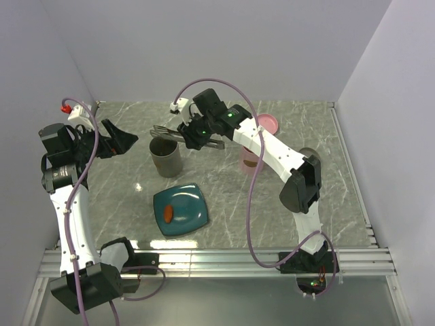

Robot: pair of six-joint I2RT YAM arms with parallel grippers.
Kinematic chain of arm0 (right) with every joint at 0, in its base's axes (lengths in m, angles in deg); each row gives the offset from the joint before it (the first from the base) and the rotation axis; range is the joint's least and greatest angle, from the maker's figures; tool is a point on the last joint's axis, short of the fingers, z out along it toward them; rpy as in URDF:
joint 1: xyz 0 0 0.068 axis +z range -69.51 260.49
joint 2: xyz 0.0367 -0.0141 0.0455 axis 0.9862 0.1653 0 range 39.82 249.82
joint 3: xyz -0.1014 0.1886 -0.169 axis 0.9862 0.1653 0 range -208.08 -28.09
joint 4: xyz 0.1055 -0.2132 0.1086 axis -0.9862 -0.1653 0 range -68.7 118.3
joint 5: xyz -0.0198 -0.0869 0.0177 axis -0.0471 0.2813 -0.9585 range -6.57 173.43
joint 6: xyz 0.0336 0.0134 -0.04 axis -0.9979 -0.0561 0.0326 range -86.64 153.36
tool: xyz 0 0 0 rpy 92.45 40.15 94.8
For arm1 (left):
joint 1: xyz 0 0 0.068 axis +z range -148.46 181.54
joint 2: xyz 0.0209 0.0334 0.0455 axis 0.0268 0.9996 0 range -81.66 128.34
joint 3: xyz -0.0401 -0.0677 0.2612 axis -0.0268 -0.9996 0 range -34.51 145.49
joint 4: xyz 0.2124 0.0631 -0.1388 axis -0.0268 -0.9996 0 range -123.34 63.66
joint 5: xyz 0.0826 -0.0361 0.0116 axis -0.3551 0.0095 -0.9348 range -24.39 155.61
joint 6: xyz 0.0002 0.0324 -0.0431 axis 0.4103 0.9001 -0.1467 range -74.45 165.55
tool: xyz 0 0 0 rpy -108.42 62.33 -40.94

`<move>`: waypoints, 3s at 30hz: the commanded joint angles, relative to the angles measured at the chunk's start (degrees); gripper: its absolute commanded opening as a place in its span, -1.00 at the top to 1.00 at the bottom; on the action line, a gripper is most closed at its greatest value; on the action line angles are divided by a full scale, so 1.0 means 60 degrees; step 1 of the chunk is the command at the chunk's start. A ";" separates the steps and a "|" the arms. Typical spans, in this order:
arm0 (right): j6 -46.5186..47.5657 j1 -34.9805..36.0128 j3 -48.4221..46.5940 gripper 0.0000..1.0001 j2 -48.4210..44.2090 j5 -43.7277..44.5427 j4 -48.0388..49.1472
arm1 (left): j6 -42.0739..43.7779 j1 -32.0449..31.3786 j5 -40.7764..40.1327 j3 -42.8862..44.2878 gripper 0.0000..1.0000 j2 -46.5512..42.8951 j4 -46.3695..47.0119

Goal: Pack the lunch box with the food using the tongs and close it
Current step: Place the fake food in the packing box, then pick up the fake food from the plate.

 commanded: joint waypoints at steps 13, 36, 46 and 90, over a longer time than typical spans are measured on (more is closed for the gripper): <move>-0.0027 0.0165 0.0716 0.10 -0.1911 -0.0739 -0.0409 | 0.0050 0.0025 -0.0112 0.0460 -0.99 -0.0238 0.0027; -0.0318 0.1366 0.7060 0.16 -0.4508 -0.2041 -0.0248 | 0.0020 0.0025 -0.0111 0.0738 -0.99 -0.0267 -0.0163; -0.1652 0.1527 0.7766 0.16 -0.3894 -0.3741 -0.0071 | 0.0459 0.0039 -0.0155 0.0212 -0.99 -0.0487 -0.0339; -0.3791 0.0209 0.6096 0.02 -0.0759 -0.5618 -0.0291 | 0.0445 0.0025 -0.0229 -0.0301 -0.99 -0.0736 -0.0090</move>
